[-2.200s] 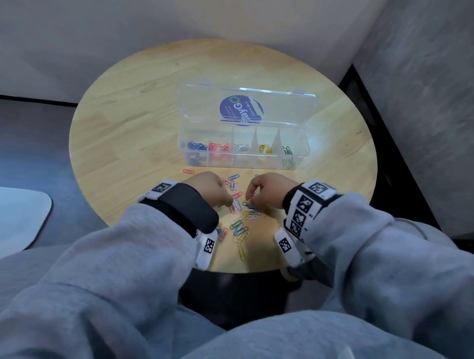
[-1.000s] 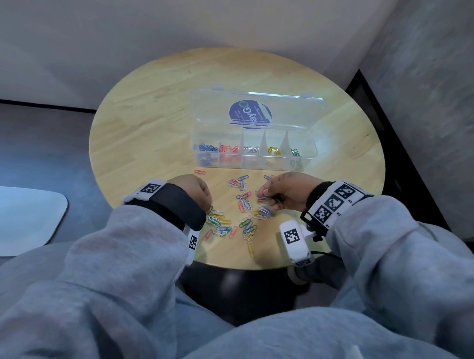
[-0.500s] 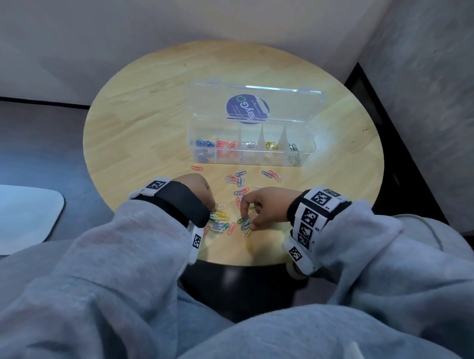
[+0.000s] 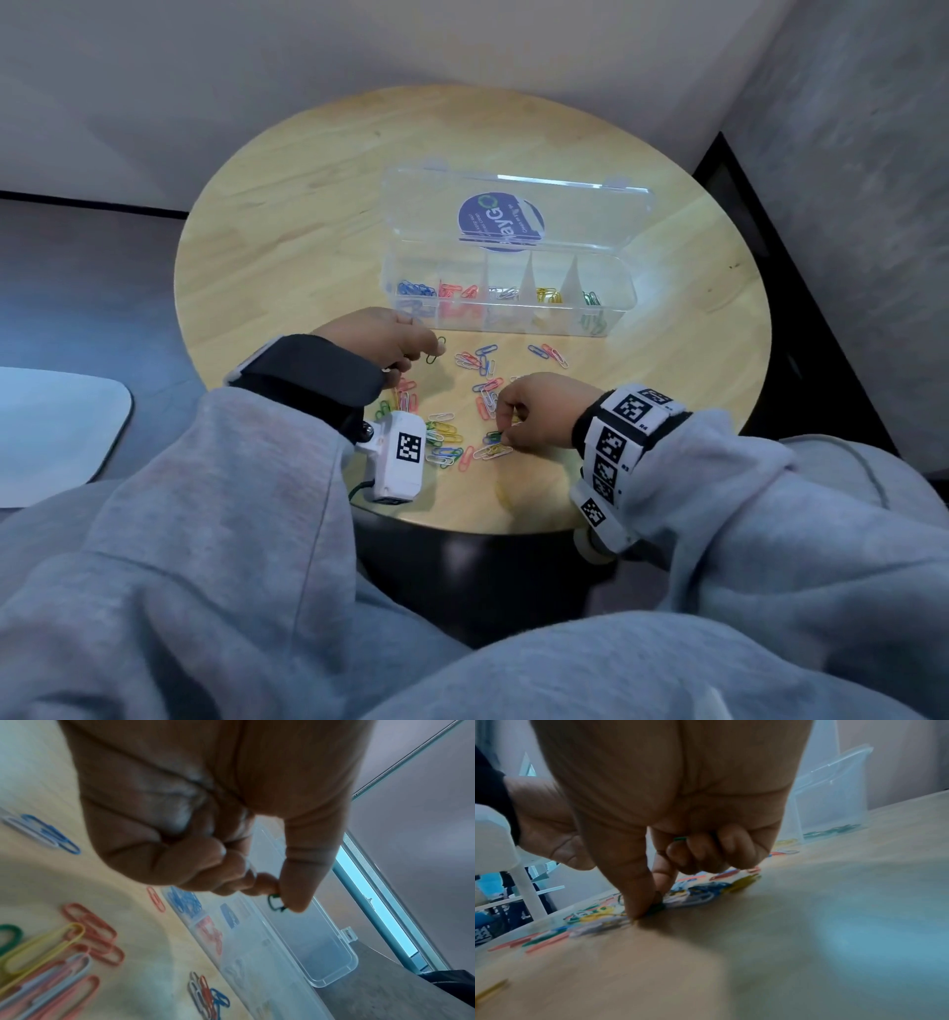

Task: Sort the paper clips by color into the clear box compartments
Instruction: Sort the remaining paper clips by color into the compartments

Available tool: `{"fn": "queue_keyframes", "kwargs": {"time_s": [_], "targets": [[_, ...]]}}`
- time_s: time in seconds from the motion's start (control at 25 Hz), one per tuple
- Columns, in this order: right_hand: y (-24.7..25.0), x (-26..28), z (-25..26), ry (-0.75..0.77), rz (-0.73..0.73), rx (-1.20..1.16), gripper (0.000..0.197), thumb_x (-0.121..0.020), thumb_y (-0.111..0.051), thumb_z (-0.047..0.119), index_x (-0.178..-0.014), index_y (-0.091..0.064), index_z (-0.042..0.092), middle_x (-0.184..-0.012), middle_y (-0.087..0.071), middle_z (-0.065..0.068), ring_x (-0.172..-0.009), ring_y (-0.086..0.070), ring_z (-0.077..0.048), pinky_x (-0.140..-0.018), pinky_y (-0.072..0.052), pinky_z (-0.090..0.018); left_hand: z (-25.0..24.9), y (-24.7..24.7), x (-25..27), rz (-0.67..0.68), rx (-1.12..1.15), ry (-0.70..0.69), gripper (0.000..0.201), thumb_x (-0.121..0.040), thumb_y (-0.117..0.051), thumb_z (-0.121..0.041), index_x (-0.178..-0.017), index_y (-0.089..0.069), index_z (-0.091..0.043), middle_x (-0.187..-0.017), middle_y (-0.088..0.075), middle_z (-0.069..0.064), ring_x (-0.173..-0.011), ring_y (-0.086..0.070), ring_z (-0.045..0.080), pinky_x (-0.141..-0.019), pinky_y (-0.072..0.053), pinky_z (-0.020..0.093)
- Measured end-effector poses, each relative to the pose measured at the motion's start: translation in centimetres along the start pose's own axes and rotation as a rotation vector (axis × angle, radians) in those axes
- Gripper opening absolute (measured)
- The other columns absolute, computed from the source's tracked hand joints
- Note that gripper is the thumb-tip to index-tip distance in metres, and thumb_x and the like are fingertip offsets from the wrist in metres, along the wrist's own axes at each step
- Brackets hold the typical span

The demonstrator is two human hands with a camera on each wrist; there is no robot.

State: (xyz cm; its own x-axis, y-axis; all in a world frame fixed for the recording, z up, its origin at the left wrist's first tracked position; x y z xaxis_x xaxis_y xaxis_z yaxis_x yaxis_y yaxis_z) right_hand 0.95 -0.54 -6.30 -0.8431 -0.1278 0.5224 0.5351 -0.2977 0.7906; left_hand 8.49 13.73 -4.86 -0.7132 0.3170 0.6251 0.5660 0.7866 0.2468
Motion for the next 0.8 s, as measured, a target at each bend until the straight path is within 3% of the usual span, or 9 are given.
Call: {"fn": "queue_keyframes", "kwargs": {"time_s": [0.28, 0.48, 0.68, 0.8], "targets": [[0.2, 0.2, -2.1, -0.099, 0.014, -0.224, 0.008, -0.083, -0.065, 0.022, -0.076, -0.061, 0.022, -0.064, -0.053, 0.012, -0.06, -0.047, -0.003, -0.056, -0.037, -0.017, -0.4, -0.2, 0.9, -0.031, 0.146, 0.015, 0.023, -0.088, -0.056, -0.005, -0.066, -0.052, -0.011, -0.067, -0.049, 0.003, -0.054, -0.041, 0.01, -0.043, -0.035, 0.014], [0.5, 0.1, -3.1, -0.178, 0.023, -0.608, 0.028, -0.085, -0.046, 0.006, -0.059, -0.045, 0.017, -0.061, -0.051, -0.004, -0.051, -0.043, -0.017, -0.047, -0.036, -0.022, -0.5, -0.4, 1.3, -0.017, 0.244, 0.038, 0.027, -0.09, -0.044, -0.001, -0.065, -0.045, -0.011, -0.069, -0.051, 0.006, -0.053, -0.041, 0.011, -0.04, -0.035, 0.013], [0.2, 0.5, -2.6, -0.139, 0.041, -0.872, 0.033, -0.085, -0.046, -0.009, -0.059, -0.039, 0.012, -0.059, -0.05, -0.009, -0.047, -0.047, -0.015, -0.037, -0.037, -0.017, -0.1, 0.3, 1.4, -0.082, 0.275, 0.045, 0.026, -0.088, -0.039, 0.001, -0.066, -0.04, -0.013, -0.065, -0.047, 0.006, -0.036, -0.041, 0.007, -0.036, -0.032, 0.012], [0.0, 0.4, -2.7, -0.135, 0.043, -0.951, 0.029, -0.083, -0.045, -0.015, -0.069, -0.045, 0.011, -0.053, -0.05, -0.008, -0.039, -0.05, -0.011, -0.036, -0.038, -0.017, 0.1, 0.8, 1.3, -0.125, 0.201, 0.058, 0.021, -0.09, -0.041, -0.003, -0.074, -0.044, -0.016, -0.064, -0.045, 0.005, -0.047, -0.041, 0.013, -0.036, -0.033, 0.012]]}}
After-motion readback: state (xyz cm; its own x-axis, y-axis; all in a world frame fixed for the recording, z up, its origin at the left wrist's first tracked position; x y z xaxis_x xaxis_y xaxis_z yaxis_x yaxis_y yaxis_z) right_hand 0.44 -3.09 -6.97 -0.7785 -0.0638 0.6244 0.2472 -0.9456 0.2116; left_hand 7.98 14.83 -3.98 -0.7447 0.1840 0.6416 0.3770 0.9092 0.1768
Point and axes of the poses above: each hand's wrist, its own x-axis away from the middle knuckle, its own y-axis out of the back of the hand, z = x × y, the point moved 8 cm from there along -x, towards the middle knuckle
